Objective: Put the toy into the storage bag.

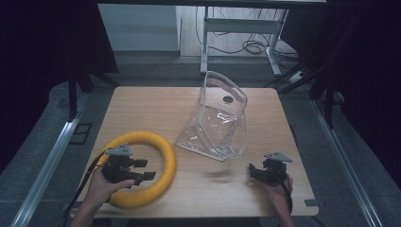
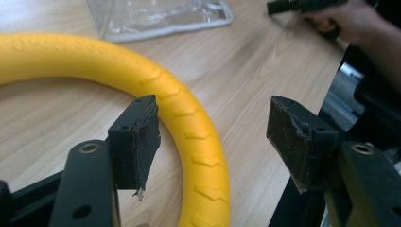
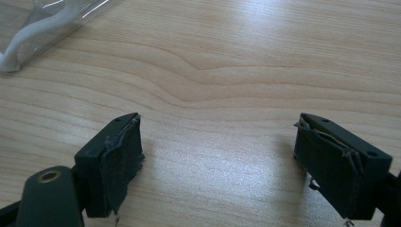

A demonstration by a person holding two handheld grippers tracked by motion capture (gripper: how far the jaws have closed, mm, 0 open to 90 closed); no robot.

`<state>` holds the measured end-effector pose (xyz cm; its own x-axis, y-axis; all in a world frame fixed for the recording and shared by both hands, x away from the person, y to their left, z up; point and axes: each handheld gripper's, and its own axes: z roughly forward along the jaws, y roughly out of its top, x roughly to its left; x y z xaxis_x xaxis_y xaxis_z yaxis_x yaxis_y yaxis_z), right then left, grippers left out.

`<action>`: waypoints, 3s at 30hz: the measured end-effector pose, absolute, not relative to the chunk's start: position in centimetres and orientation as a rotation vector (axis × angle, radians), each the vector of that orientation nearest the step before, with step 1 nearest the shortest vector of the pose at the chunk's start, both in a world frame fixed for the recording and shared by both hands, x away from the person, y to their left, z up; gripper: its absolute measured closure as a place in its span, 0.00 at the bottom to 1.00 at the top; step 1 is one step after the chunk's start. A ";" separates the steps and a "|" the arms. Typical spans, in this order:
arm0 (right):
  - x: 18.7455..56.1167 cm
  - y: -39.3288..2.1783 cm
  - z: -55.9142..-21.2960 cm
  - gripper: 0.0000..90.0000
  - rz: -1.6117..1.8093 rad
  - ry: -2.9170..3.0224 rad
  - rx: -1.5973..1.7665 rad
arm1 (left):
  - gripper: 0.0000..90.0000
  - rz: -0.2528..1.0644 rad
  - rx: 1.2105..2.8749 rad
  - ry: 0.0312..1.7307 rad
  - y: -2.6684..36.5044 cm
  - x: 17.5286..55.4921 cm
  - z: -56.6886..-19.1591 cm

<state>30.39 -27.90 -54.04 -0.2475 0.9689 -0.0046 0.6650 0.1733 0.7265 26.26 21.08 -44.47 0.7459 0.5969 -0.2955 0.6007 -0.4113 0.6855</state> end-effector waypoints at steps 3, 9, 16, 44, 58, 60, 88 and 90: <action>30.4 -27.9 -54.0 0.18 0.849 1.982 1.537 | 0.39 -0.012 2.166 0.888 20.5 25.9 -44.9; 30.4 -27.9 -54.0 0.19 0.849 1.980 1.537 | 0.39 -0.024 2.276 0.886 19.4 25.2 -45.9; 30.4 -27.9 -54.0 0.19 0.849 1.980 1.537 | 0.39 -0.039 2.404 0.891 18.6 24.6 -47.3; 30.4 -27.9 -54.0 0.19 0.848 1.981 1.534 | 0.39 -0.023 2.666 0.909 17.6 24.2 -50.2; 30.4 -27.9 -54.0 0.19 0.848 1.982 1.534 | 0.53 -0.012 2.686 0.922 17.0 24.8 -50.4; 30.4 -27.9 -54.0 0.19 0.848 1.982 1.533 | 0.53 -0.021 2.674 0.919 16.9 25.0 -50.4; 30.4 -27.9 -54.0 0.19 0.848 1.977 1.540 | 0.56 -0.118 2.255 0.889 21.1 26.9 -44.0; 30.4 -27.9 -54.0 0.19 0.848 1.977 1.540 | 0.56 -0.111 2.213 0.891 21.6 27.1 -43.5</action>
